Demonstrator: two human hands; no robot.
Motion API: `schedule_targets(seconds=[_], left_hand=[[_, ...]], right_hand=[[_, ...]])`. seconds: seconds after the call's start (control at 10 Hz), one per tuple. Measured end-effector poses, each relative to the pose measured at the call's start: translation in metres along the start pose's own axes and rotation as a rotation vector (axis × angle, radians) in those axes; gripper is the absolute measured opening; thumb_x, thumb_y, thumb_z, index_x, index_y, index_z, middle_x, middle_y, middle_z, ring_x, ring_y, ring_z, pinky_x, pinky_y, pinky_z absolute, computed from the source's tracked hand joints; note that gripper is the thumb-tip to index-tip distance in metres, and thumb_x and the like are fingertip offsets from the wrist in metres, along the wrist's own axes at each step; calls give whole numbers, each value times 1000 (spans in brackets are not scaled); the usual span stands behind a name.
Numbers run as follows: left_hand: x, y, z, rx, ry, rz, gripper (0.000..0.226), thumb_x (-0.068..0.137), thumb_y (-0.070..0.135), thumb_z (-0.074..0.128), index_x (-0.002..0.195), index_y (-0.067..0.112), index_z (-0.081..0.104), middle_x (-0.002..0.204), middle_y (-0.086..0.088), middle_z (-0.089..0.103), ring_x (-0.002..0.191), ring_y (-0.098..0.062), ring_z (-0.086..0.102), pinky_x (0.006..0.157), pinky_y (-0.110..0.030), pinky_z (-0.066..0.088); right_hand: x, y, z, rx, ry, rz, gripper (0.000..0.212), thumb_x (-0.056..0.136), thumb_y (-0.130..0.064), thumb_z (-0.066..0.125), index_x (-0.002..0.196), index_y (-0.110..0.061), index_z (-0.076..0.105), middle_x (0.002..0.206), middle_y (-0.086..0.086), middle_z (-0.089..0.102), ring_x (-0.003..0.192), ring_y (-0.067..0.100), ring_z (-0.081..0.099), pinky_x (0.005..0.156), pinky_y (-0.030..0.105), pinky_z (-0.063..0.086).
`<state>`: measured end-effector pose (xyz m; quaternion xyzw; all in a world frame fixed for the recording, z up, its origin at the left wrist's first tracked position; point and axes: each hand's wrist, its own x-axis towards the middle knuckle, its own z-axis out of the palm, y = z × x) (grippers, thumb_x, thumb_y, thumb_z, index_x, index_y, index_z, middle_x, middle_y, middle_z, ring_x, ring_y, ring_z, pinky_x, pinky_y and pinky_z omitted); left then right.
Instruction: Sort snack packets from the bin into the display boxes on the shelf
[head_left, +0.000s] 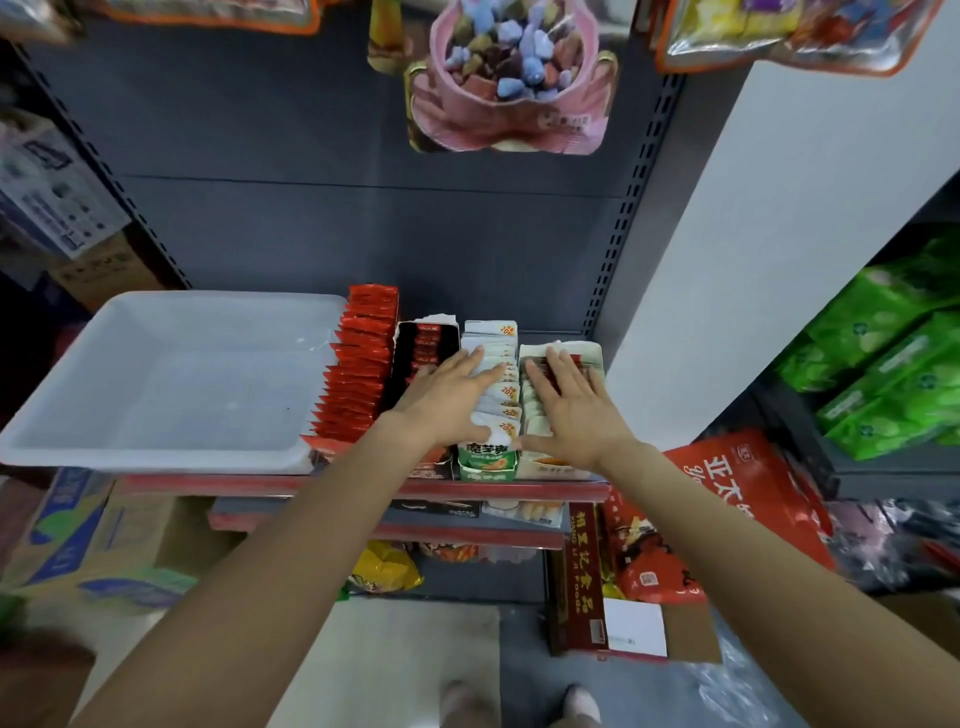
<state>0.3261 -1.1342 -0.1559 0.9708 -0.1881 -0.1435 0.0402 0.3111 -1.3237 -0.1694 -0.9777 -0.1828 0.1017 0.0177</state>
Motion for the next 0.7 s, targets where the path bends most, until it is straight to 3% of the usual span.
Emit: schedule_targets(seconds=[0.1,0.3,0.5,0.6,0.7], left_hand=[[-2,11,6,-3,31,-44,88,85,41,61,151,31,4,159,-3,-9,146,-18,-6,117,-47,11],[-3,15,-5,8,-31,-63,92,82,46,64,151,31,5,159,-2,-9,146,-18,-5,116,-48,9],[-8,21,-8,-50,-68,-85,91,82,51,63,151,31,7,159,-2,-6,147,-20,-2,117,-48,12],[-16,22,-16,-194,-5,-103,80,83,47,64,148,25,24,157,-4,16,143,-22,19,114,-43,25],[-39,23,-20,-401,215,-118,54,88,35,62,137,20,46,145,-3,40,131,-19,39,107,-32,33]], right_hand=[[4,-9,9,-27,85,51,91,89,-59,45,150,-18,-10,158,12,-13,145,26,-14,119,48,1],[3,-1,-1,-15,-15,-2,100,86,-59,53,150,-17,-12,157,12,-17,145,26,-17,117,45,-1],[0,4,-15,86,-43,-16,86,91,-26,58,152,-20,-3,158,8,-11,146,24,-8,118,41,5],[-3,6,-20,192,-14,-20,77,92,-23,56,152,-23,6,159,4,-5,146,25,11,118,42,6],[-25,10,-23,301,173,-16,60,94,-21,53,148,-22,26,157,1,18,143,20,22,119,38,9]])
